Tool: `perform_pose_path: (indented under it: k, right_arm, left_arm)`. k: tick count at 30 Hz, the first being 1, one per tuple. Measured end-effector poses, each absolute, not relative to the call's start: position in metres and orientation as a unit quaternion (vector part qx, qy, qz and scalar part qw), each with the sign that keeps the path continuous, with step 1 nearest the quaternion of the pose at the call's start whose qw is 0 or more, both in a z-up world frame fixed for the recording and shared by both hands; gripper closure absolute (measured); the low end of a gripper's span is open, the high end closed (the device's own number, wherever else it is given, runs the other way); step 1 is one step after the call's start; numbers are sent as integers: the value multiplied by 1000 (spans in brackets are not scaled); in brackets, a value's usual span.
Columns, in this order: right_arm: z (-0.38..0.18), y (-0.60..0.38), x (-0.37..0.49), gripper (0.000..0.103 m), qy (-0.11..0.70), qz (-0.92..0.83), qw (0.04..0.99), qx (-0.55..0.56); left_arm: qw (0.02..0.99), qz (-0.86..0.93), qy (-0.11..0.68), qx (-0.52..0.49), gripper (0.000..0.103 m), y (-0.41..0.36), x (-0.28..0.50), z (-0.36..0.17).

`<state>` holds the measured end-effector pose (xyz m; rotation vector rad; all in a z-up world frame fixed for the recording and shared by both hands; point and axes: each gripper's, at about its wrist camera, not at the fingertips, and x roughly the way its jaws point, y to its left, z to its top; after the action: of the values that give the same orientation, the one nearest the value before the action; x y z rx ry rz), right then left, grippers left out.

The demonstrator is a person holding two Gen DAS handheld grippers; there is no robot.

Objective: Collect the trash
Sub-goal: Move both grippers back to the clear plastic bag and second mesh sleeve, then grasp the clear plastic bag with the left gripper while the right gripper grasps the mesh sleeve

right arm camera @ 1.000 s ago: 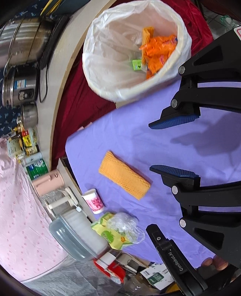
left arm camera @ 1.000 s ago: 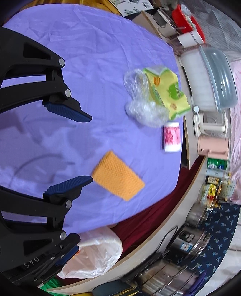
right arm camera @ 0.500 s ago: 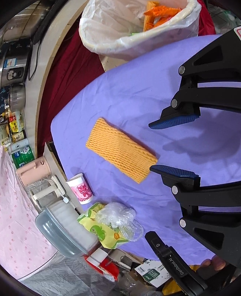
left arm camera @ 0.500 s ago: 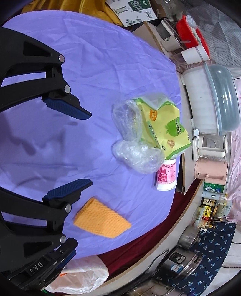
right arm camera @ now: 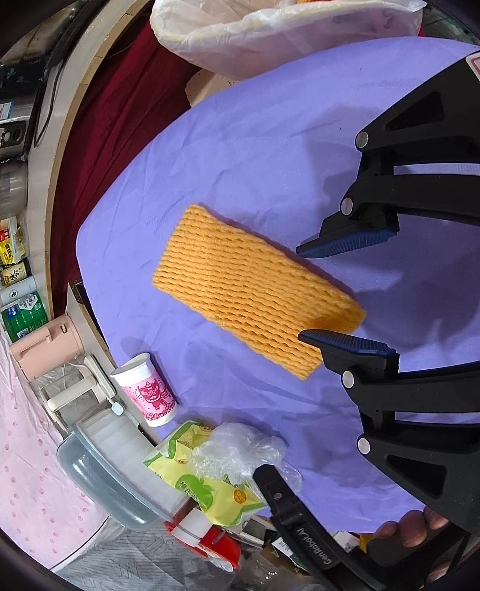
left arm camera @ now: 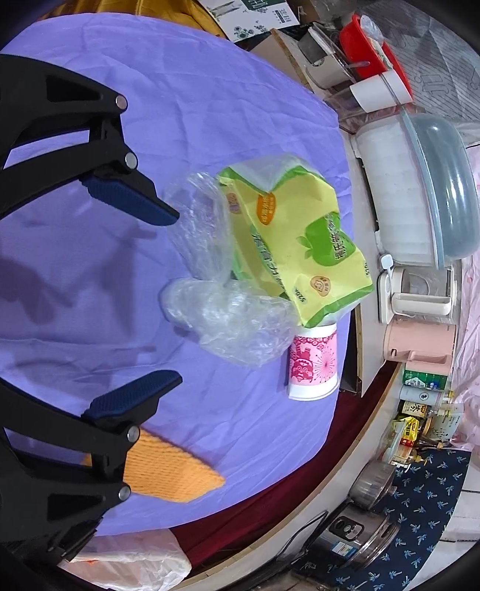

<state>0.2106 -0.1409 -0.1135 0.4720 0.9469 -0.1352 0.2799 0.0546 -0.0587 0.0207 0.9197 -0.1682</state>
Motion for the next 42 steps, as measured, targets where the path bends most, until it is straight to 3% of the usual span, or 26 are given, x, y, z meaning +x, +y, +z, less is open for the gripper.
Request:
perform_pose_path:
  k: [7, 10, 15, 18, 21, 24, 42]
  right_arm:
    - [-116, -139, 221, 63, 448, -63, 863, 224]
    - [-117, -139, 223, 63, 445, -64, 865, 224]
    - [-117, -140, 224, 73, 442, -66, 867, 222]
    - [-116, -138, 224, 80, 442, -61, 868, 219]
    - [-113, -138, 222, 90, 441, -61, 869, 215]
    - [-109, -139, 217, 93, 439, -60, 869, 219]
    - [-66, -150, 149, 94, 400, -63, 886, 226]
  left_arm:
    - [891, -89, 445, 13, 27, 43, 301, -69]
    - [887, -97, 452, 11, 41, 40, 307, -73]
    - [879, -101, 465, 15, 75, 35, 310, -79]
    - [879, -108, 465, 14, 79, 34, 307, -78]
    - [880, -113, 460, 18, 80, 33, 301, -73]
    - [882, -117, 455, 19, 80, 32, 291, -66]
    - [883, -147, 444, 25, 80, 18, 204, -32]
